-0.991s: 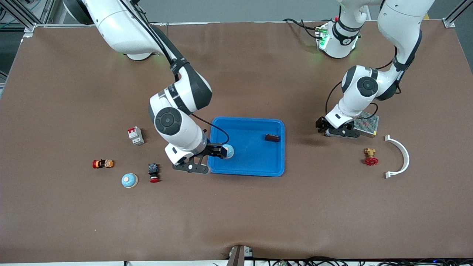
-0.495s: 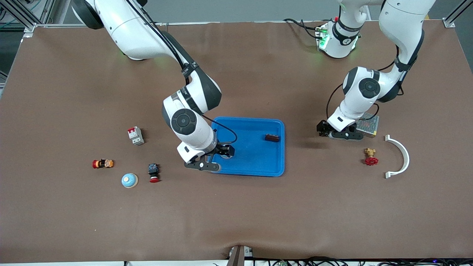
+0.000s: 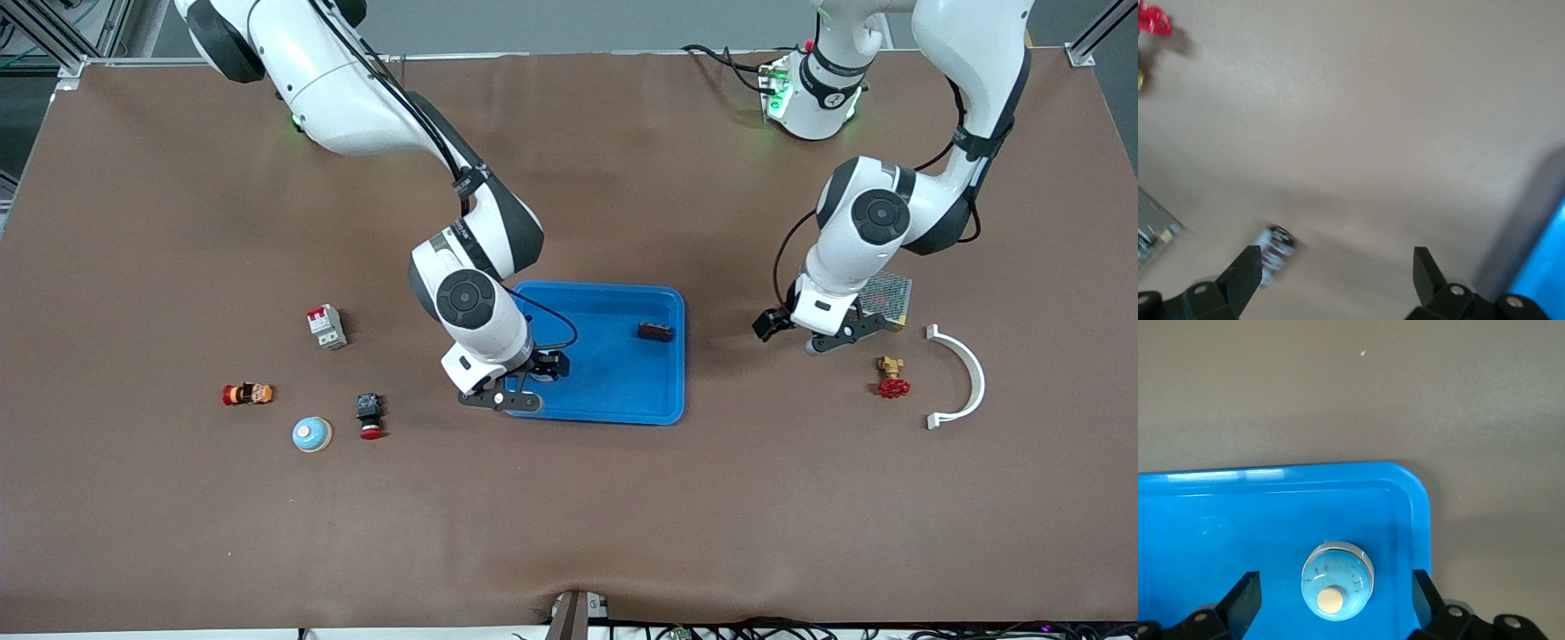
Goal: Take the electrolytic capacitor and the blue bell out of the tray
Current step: 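Move both grippers back into the blue tray toward the remaining items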
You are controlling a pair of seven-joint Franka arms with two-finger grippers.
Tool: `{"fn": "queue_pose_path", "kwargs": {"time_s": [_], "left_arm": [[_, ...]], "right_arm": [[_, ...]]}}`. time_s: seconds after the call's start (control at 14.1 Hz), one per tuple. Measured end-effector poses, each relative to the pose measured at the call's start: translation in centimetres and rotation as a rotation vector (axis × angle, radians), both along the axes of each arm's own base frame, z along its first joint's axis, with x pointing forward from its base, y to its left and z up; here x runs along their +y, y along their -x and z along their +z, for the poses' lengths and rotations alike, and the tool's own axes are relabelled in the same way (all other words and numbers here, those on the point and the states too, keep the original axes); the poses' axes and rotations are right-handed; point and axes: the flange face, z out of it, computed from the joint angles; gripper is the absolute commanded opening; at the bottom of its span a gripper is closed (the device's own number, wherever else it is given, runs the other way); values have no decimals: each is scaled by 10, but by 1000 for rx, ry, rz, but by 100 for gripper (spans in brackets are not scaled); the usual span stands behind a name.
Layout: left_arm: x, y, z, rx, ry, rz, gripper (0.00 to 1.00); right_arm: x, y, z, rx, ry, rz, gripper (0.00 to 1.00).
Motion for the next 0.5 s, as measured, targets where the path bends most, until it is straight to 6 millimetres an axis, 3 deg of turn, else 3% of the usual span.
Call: {"fn": "queue_pose_path", "kwargs": {"time_s": [0.21, 0.5], "left_arm": [[-23, -1, 11, -9, 36, 193, 100], [-36, 2, 14, -2, 73, 458, 100]], "right_arm": [[4, 2, -10, -3, -1, 3, 100], [12, 8, -26, -3, 0, 13, 100]]}}
